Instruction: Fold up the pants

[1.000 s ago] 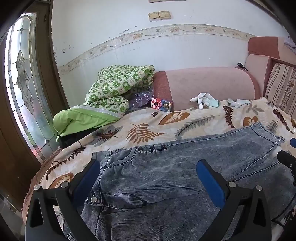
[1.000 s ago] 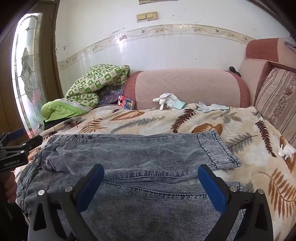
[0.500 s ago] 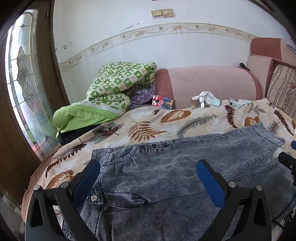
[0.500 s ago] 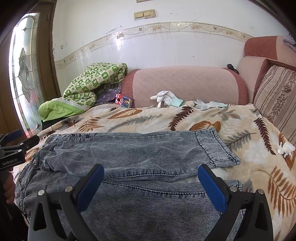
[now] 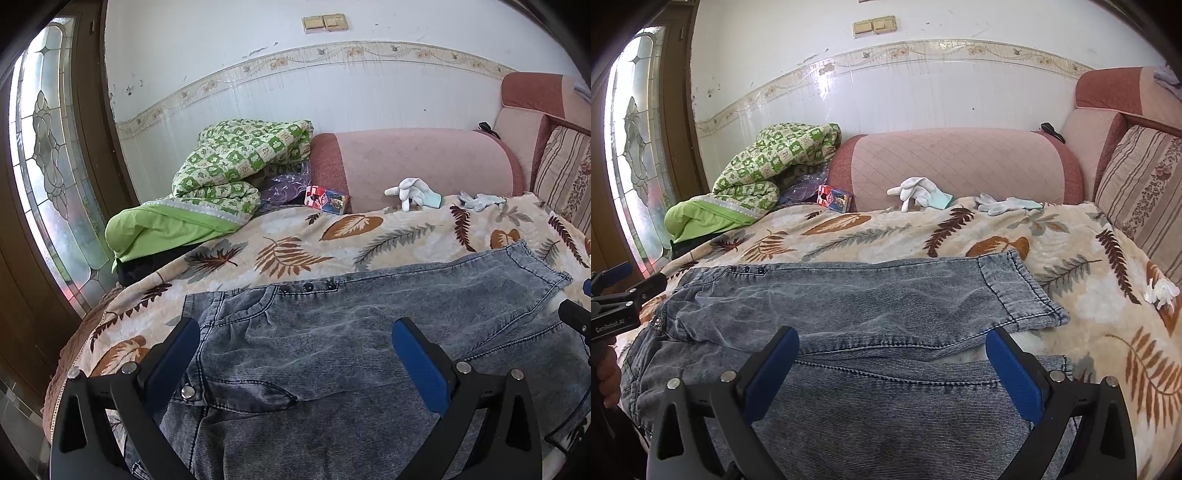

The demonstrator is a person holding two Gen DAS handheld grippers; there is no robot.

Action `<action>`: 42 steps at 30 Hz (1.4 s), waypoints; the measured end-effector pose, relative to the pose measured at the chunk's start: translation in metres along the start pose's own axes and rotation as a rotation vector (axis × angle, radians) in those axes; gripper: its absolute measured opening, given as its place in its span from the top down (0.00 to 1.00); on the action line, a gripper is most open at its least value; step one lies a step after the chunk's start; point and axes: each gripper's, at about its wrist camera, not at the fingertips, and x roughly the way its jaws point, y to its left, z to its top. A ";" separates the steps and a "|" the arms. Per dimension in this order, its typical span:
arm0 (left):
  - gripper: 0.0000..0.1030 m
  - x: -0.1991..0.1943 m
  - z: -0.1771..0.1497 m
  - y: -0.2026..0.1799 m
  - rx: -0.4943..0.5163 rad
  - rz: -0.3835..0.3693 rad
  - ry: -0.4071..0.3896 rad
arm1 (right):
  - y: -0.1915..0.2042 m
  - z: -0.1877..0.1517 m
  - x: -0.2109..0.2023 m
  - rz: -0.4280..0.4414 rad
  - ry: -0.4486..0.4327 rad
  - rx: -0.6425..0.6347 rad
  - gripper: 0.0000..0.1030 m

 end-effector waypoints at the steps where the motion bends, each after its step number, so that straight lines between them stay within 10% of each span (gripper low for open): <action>1: 0.00 0.000 0.000 0.000 -0.001 0.000 0.000 | 0.000 0.000 0.000 0.000 0.000 -0.001 0.01; 30: 0.00 0.006 -0.003 0.003 0.009 0.010 0.017 | -0.001 -0.001 0.002 -0.010 0.018 0.005 0.01; 42: 0.00 0.087 0.004 0.067 -0.166 -0.016 0.276 | -0.069 0.036 0.055 -0.004 0.161 0.171 0.01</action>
